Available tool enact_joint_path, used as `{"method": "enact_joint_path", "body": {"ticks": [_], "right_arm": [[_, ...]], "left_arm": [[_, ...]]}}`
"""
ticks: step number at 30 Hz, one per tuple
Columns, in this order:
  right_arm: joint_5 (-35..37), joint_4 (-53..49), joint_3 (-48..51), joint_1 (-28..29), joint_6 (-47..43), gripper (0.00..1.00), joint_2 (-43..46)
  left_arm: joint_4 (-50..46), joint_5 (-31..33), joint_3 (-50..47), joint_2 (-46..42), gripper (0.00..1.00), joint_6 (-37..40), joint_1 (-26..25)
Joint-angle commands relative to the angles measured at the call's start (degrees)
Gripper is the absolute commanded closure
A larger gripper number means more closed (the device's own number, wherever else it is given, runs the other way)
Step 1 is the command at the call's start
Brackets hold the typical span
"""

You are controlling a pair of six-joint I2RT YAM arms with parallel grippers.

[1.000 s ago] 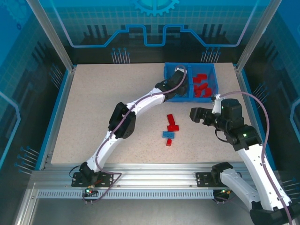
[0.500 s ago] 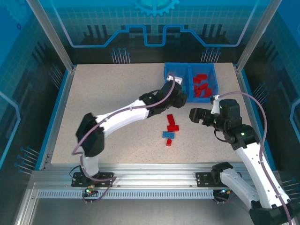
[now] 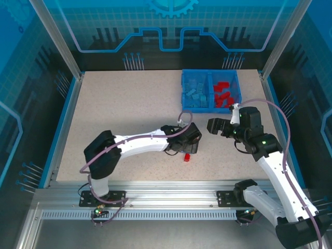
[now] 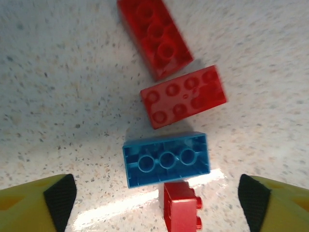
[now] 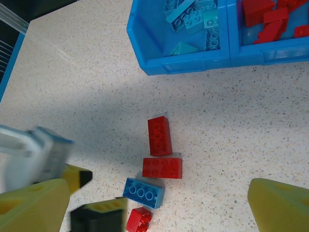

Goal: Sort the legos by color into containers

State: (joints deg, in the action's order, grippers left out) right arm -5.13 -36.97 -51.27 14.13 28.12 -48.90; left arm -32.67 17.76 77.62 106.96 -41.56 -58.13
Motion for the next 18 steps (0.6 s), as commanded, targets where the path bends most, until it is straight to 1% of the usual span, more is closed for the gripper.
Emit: {"method": "enact_joint_path", "body": {"ticks": [1, 2, 9, 13, 18], "right_arm": [[0.1, -0.1, 2.1, -0.8, -0.4, 0.03, 0.7], [0.4, -0.4, 2.3, -0.9, -0.5, 0.03, 0.8], [0.9, 0.0, 3.4, -0.9, -0.5, 0.03, 1.4], [0.9, 0.1, 3.4, -0.9, -0.9, 0.03, 1.3], [1.0, 0.0, 3.8, -1.0, -0.7, 0.03, 1.4]], "left_arm": [[0.3, -2.0, 0.8, 2.2, 0.04, -1.9, 0.1], [0.3, -2.0, 1.0, 2.8, 0.01, -1.9, 0.1], [0.7, -2.1, 1.8, 6.9, 0.01, -2.8, 0.1], [0.7, -2.9, 2.7, 9.0, 0.08, -2.7, -0.1], [1.5, -3.3, 3.0, 10.6, 0.12, -2.3, -0.5]]}}
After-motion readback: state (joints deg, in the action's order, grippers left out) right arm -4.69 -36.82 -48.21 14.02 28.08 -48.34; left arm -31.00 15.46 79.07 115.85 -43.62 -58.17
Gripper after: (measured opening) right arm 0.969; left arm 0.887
